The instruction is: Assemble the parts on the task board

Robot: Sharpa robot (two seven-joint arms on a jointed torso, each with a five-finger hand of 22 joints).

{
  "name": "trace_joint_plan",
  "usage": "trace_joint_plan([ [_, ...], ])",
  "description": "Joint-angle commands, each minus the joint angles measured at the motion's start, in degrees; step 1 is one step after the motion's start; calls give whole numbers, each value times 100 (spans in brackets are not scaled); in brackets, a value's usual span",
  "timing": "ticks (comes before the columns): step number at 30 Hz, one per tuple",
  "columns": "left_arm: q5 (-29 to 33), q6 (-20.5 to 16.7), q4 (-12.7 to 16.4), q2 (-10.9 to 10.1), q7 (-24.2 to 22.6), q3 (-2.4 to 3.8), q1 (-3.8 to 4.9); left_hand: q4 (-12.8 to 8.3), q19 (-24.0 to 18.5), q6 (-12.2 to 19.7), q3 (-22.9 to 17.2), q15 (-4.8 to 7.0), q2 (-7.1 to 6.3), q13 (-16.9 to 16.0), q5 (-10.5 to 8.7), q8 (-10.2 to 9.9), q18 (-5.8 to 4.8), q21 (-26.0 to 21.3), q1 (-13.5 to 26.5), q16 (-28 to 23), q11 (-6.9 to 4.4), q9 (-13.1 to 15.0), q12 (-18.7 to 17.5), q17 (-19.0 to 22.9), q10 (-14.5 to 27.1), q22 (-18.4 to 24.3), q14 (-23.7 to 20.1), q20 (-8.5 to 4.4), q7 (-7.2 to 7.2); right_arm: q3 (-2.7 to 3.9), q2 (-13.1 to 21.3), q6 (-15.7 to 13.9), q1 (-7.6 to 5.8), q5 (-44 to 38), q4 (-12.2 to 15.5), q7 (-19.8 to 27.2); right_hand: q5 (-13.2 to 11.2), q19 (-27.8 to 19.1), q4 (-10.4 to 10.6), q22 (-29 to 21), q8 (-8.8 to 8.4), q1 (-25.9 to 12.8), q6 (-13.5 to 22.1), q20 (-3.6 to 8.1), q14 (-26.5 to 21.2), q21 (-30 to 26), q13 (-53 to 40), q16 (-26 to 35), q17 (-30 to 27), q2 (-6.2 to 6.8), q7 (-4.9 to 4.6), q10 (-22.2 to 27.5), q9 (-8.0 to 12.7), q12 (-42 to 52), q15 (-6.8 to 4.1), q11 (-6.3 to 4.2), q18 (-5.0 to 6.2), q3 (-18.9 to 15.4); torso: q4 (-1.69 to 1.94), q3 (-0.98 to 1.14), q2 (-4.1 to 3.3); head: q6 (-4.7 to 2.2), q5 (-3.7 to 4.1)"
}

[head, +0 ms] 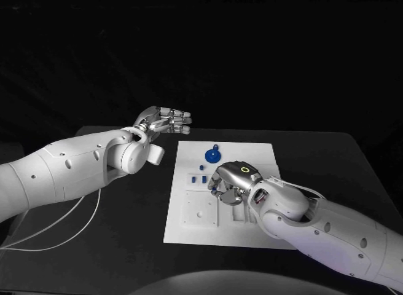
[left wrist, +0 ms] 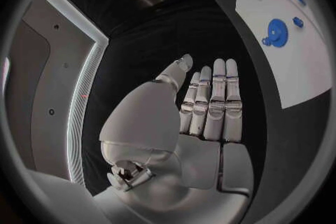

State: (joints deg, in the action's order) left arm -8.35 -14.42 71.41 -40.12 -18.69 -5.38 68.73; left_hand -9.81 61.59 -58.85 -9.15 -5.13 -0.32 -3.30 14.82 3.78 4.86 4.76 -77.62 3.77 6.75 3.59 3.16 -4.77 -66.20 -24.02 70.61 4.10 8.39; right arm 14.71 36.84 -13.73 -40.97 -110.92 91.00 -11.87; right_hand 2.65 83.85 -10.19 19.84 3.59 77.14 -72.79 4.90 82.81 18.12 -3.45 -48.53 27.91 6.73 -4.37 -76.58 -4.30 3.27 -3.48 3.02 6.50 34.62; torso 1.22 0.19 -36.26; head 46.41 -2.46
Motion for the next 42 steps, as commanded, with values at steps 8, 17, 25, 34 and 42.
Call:
trace_joint_plan([
  [8,46,39,68,29,-41,-2,2,-18,-112,-16,-176,-15,-41,-5,147,-12,-55,95,78,-15,9,-1,23,18,56,-177,-49,-8,0,-67,-125,96,148,-279,-134,52,12,47,-53,14,9,5,-22,25,15,-31,-13,35,9,-39,-10,-228,3,15,-50,-180,39,27,-11,1,-6,152,-265],
  [17,46,74,73,16,-17,-7,1,-24,-297,-6,-358,-18,-104,-5,270,-11,-41,257,133,-15,13,0,23,30,65,-602,-56,-5,5,-81,-146,95,240,-321,-216,45,12,54,-65,23,9,-6,-24,29,15,-34,-13,37,11,-39,-10,-230,3,15,-53,-180,35,35,-10,1,-8,188,-295],
  [25,46,101,73,12,-3,-9,0,6,-315,-1,-370,-19,-115,-5,249,-12,-37,249,140,-15,15,-1,22,28,69,-702,-55,1,5,-83,-168,85,279,-337,-240,51,12,59,-83,37,9,-16,-24,36,18,-42,-13,38,16,-44,-9,-232,3,15,-58,-180,30,48,-17,-2,-6,205,-316],
  [34,42,127,72,6,16,-9,0,6,-315,-1,-370,-19,-115,-5,249,-12,-37,249,140,-15,15,-1,22,28,69,-702,-55,1,5,-83,-188,59,288,-349,-264,52,12,59,-83,37,9,-16,-24,36,18,-42,-13,38,16,-44,-9,-232,3,15,-58,-180,30,48,-11,2,-6,222,-343],
  [42,38,136,73,0,27,-10,-1,6,-315,-1,-370,-19,-115,-5,249,-12,-37,249,140,-15,15,-1,22,28,69,-702,-55,1,5,-83,-231,-30,290,-435,-303,9,12,63,-103,58,9,-22,-28,42,17,-55,-13,40,23,-47,-7,-233,3,15,-61,-180,26,57,-12,-1,-8,222,-355],
])
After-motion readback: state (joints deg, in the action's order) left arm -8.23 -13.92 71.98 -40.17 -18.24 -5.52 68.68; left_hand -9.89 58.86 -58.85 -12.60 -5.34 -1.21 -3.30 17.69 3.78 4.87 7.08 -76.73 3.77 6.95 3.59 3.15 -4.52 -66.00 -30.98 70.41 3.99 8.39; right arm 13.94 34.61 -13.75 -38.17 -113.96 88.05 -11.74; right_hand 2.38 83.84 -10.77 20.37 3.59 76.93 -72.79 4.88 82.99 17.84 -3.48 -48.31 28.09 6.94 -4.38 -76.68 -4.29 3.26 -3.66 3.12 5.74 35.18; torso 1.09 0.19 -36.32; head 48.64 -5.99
